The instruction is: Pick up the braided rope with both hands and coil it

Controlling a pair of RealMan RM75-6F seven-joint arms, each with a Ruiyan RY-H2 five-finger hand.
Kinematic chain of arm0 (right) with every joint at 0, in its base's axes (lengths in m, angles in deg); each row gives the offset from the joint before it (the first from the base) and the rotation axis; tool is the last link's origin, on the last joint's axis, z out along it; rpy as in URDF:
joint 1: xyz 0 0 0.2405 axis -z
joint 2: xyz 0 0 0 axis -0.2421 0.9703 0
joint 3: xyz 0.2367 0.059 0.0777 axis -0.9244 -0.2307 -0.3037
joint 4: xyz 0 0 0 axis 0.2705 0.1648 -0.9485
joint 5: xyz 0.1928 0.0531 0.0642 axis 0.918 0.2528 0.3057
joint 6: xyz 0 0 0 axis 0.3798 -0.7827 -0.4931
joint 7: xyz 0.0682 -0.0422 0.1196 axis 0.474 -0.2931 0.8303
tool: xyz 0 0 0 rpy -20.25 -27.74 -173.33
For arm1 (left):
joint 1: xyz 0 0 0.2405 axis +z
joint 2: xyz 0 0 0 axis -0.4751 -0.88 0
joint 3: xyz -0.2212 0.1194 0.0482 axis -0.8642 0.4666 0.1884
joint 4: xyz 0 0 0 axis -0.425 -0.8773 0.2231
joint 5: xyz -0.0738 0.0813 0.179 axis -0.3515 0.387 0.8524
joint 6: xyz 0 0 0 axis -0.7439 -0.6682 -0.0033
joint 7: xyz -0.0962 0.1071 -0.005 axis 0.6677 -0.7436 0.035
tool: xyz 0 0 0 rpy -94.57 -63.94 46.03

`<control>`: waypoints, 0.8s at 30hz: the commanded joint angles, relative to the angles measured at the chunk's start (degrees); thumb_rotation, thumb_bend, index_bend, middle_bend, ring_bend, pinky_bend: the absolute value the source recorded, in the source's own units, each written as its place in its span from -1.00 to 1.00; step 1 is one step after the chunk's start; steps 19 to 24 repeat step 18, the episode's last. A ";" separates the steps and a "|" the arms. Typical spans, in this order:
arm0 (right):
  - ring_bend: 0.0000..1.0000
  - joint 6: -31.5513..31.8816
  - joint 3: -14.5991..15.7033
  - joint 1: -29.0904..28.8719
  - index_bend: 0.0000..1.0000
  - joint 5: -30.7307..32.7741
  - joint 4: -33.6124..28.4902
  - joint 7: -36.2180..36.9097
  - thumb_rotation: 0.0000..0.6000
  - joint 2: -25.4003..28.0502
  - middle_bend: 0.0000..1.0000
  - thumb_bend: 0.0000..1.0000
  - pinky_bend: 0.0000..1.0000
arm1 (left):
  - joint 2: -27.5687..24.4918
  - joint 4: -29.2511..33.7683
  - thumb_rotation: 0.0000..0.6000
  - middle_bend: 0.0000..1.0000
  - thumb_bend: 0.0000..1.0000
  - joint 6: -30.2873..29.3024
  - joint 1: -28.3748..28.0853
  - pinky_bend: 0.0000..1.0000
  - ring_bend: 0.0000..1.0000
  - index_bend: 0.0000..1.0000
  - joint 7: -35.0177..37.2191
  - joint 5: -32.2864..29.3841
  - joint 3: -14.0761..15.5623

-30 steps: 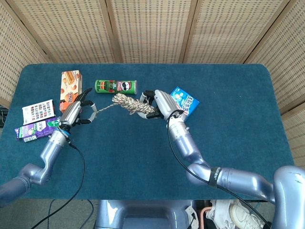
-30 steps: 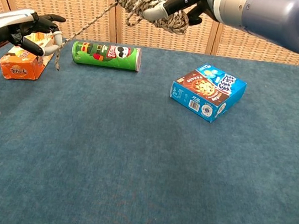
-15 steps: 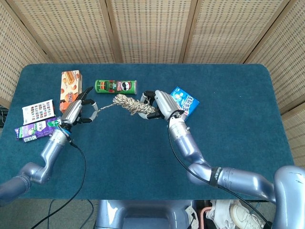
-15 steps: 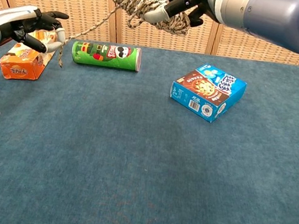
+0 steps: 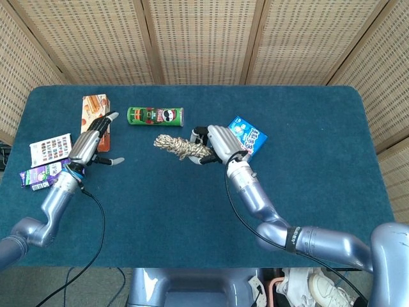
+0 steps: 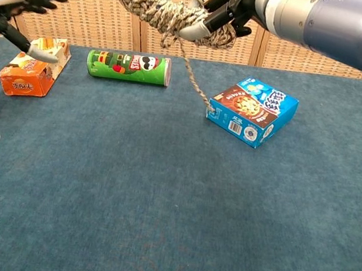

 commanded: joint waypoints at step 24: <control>0.08 2.90 9.42 1.11 0.35 -11.73 3.50 -9.09 1.00 -2.46 0.41 0.51 0.91 | -17.55 36.53 1.00 -1.00 -1.00 -22.34 22.35 -1.00 -1.00 -1.00 -47.99 -18.00 1.03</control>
